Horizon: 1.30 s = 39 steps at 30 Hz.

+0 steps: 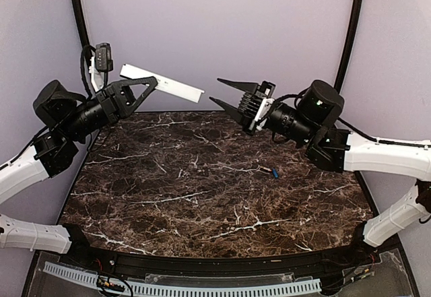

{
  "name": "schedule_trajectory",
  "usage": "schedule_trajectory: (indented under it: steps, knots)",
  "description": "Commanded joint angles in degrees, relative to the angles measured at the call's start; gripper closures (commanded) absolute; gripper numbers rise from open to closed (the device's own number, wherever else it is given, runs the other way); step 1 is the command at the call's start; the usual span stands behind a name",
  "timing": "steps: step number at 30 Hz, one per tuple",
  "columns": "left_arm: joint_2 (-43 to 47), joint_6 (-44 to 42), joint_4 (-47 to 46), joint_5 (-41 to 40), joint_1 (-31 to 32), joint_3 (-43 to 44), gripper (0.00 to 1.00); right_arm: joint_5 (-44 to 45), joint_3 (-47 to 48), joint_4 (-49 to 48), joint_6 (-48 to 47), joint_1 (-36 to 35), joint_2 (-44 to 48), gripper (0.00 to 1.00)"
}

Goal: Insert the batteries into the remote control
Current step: Remove the battery cover from the remote control.

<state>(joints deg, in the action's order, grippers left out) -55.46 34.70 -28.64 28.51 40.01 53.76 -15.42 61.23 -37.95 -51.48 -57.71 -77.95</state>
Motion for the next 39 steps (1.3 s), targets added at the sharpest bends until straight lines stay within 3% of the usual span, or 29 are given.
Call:
schedule_trajectory:
  steps: [1,26,32,39]
  knots:
    - [0.38,-0.25,-2.52,1.27,-0.23,1.36,1.0,-1.25,2.82,1.32,-0.53,-0.14,-1.07,0.68]
    - [0.09,-0.94,-1.54,1.43,-0.28,0.47,1.0,-4.1,7.83,6.16,-1.69,-1.44,-4.46,0.89]
    - [0.16,-2.81,0.2,2.83,-0.28,0.43,1.0,-3.71,7.83,6.21,-1.78,-1.41,-4.1,0.99]
    - [0.58,-5.5,2.89,4.05,-0.28,0.05,1.0,-3.77,7.59,6.93,-1.21,-1.43,-3.7,1.0]
